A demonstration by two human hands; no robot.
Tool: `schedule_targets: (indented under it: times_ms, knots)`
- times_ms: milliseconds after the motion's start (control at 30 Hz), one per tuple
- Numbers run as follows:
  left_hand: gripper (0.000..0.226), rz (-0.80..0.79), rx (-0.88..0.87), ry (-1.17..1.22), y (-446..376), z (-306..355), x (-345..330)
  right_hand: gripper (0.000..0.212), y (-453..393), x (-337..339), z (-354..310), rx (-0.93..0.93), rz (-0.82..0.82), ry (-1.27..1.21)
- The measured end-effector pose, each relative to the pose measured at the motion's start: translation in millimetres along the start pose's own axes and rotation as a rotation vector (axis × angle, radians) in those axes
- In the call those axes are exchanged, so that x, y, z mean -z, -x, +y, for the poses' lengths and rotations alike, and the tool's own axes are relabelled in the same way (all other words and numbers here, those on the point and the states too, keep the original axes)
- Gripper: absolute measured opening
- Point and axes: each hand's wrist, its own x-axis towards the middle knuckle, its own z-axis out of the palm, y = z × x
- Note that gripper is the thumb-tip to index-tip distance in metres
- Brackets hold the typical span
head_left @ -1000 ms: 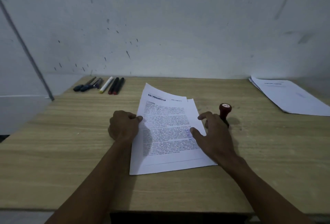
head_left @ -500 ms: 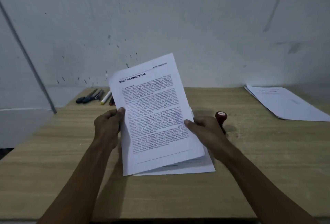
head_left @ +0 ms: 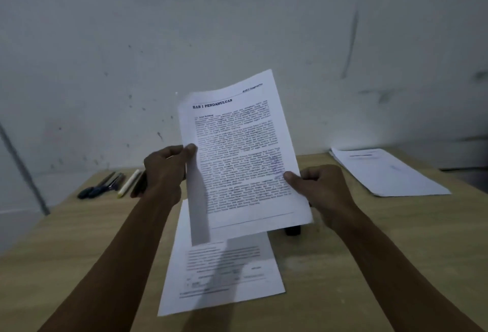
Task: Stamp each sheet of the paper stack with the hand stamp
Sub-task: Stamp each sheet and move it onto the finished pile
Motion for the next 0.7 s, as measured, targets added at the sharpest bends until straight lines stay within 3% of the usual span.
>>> schedule_targets:
  times_ms: [167,400,533,600,700]
  knots:
    - [0.004,-0.111,-0.082,-0.077,-5,11,-78,0.025,-31,52,7,-0.013,0.190,-0.012]
    - [0.010,-0.284,-0.069,-0.320,3,-18,-197,0.023,-69,128,45,-0.091,0.400,0.389]
    - [0.013,-0.364,-0.058,-0.451,13,-48,-264,0.012,-89,175,73,-0.203,0.480,0.556]
    - [0.002,-0.395,-0.050,-0.521,17,-66,-293,0.013,-98,194,87,-0.269,0.505,0.630]
    - [0.009,-0.454,-0.036,-0.624,22,-99,-335,0.016,-116,220,113,-0.329,0.525,0.751]
